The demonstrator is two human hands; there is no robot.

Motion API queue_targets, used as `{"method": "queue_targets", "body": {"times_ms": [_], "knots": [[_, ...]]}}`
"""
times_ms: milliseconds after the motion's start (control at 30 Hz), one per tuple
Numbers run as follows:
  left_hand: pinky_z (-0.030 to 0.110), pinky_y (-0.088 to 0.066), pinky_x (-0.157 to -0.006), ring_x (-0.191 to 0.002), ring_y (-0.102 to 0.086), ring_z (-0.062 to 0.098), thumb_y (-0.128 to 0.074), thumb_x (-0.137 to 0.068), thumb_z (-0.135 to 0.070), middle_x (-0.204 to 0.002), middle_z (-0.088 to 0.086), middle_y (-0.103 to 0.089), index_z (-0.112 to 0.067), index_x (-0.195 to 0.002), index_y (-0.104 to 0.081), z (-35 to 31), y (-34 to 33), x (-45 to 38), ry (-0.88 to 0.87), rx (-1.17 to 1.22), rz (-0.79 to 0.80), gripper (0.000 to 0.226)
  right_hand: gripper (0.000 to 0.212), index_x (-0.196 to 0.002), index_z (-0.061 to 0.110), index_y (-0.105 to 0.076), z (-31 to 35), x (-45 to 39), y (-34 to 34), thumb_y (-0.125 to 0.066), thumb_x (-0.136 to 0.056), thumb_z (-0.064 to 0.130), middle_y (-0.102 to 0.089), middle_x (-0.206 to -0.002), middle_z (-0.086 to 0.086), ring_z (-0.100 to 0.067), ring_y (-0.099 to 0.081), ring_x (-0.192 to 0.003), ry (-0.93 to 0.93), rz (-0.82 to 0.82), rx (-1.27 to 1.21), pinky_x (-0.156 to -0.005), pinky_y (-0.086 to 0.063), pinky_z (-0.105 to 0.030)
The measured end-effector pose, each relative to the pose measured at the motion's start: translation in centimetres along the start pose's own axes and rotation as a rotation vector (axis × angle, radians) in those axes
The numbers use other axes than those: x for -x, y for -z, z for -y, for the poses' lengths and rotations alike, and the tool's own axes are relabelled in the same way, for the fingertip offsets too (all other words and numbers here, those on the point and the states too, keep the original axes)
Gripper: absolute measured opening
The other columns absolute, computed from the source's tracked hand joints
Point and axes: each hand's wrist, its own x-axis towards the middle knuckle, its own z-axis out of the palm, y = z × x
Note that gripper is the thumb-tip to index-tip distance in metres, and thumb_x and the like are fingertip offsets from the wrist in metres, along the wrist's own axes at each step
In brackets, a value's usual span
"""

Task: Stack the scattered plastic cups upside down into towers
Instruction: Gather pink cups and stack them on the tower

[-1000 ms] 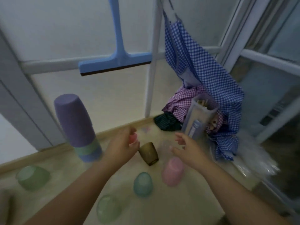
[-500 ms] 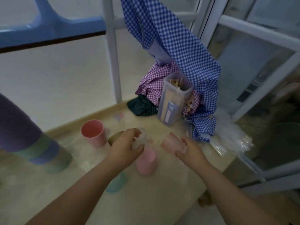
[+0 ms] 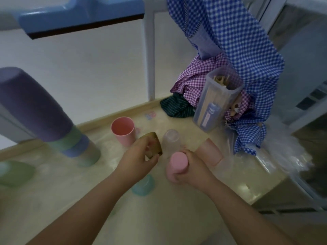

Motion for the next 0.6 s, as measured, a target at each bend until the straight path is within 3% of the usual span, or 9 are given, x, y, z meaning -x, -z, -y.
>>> {"method": "queue_targets", "body": {"times_ms": [67,200,367,500,600], "knots": [[0.021,-0.043,-0.073,-0.088,-0.056,0.009,-0.065,-0.078,-0.023,-0.099,-0.006,-0.06,-0.019,-0.109,-0.053,0.5,0.6,0.5,0.042,-0.022,-0.021,0.033,0.068,-0.109,0.027,-0.049,0.9,0.1,0.2,-0.081,-0.05,0.031,-0.06,-0.11,0.003,-0.014,-0.057,-0.099,0.011,-0.018,-0.005,-0.081,-0.046,-0.025],[0.026,-0.041,-0.075,-0.089,-0.054,0.013,-0.064,-0.079,-0.02,-0.097,-0.008,-0.054,-0.026,-0.099,-0.05,1.3,2.4,1.3,0.074,0.01,-0.084,0.026,0.061,-0.107,0.031,-0.045,4.2,-0.2,1.7,-0.079,-0.056,0.025,-0.057,-0.108,0.003,-0.014,-0.054,-0.1,0.082,-0.098,-0.045,-0.076,-0.043,-0.024],[0.027,-0.036,-0.076,-0.101,-0.052,0.024,-0.065,-0.077,-0.013,-0.108,0.004,-0.051,-0.01,-0.115,-0.05,3.6,4.7,1.4,0.095,-0.076,-0.232,0.041,0.068,-0.12,0.021,-0.041,9.1,-1.3,2.8,-0.077,-0.062,0.015,-0.049,-0.108,0.005,-0.013,-0.048,-0.104,0.138,-0.146,-0.116,-0.083,-0.04,-0.028],[0.034,-0.042,-0.091,-0.116,-0.047,0.029,-0.066,-0.074,-0.019,-0.127,0.013,-0.046,-0.008,-0.12,-0.047,5.9,5.7,-0.2,0.195,-0.15,-0.215,0.051,0.064,-0.113,0.029,-0.039,10.8,-2.4,1.9,-0.078,-0.063,0.018,-0.051,-0.108,0.006,-0.012,-0.05,-0.1,0.149,-0.104,-0.126,-0.061,-0.042,-0.013],[0.035,-0.039,-0.097,-0.12,-0.043,0.029,-0.065,-0.075,-0.023,-0.132,0.013,-0.043,-0.008,-0.117,-0.05,6.8,5.6,-1.7,0.211,-0.186,-0.146,0.047,0.064,-0.113,0.03,-0.04,11.3,-3.3,1.4,-0.078,-0.064,0.018,-0.052,-0.107,0.007,-0.014,-0.051,-0.103,0.129,-0.064,-0.148,-0.071,-0.042,-0.019]]}}
